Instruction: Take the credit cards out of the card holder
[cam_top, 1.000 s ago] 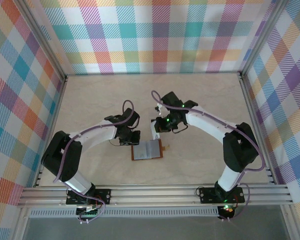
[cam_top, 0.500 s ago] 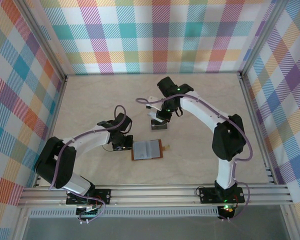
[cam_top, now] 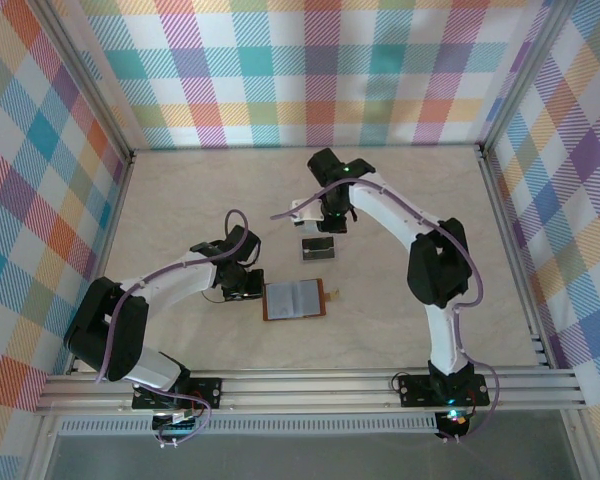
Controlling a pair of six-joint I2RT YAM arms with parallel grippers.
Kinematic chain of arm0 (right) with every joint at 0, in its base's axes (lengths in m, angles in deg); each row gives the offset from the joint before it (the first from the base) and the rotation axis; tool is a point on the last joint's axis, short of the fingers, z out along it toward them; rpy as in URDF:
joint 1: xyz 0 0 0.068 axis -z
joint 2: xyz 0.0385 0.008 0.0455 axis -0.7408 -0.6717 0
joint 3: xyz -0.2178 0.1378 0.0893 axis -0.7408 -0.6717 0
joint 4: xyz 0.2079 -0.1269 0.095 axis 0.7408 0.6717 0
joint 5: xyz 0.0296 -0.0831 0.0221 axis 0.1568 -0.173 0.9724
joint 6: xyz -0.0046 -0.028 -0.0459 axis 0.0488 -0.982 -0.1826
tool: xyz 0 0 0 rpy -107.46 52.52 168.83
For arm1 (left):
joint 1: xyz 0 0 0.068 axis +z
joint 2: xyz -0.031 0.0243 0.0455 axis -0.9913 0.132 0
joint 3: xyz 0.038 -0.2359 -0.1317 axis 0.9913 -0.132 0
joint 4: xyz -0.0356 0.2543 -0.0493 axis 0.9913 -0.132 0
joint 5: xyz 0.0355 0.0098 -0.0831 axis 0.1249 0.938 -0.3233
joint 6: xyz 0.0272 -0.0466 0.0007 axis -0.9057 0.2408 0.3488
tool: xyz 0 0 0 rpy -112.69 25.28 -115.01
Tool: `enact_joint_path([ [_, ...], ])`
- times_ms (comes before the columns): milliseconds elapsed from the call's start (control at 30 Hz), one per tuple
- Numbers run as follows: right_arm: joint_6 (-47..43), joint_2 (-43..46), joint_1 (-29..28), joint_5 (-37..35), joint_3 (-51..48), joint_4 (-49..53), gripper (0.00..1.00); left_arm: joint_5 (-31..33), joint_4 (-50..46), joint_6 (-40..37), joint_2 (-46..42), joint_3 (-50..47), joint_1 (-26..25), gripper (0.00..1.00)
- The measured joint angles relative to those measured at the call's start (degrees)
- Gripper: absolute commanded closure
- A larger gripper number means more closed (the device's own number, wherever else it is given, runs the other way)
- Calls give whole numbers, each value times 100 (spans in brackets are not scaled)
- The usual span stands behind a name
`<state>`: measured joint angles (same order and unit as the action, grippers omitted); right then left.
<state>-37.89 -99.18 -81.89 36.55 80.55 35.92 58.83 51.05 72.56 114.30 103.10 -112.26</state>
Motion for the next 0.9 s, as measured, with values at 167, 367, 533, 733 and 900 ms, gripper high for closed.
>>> enact_joint_path([
  [167, -157, -420, 17, -39, 310, 133, 100, -2, -11, 0, 0, 0, 0, 90],
  [367, -131, -664, 17, -162, 341, 372, 100, -33, -11, -2, 0, 0, 0, 90],
  [533, -2, -669, 15, -190, 365, 678, 100, -118, 11, 0, 0, -26, 0, 90],
  [733, 105, -680, -39, -195, 407, 890, 79, -199, 11, 0, 9, -66, 0, 90],
  [900, 175, -704, -39, -409, 435, 605, 72, -260, 35, 4, 55, -66, 0, 90],
])
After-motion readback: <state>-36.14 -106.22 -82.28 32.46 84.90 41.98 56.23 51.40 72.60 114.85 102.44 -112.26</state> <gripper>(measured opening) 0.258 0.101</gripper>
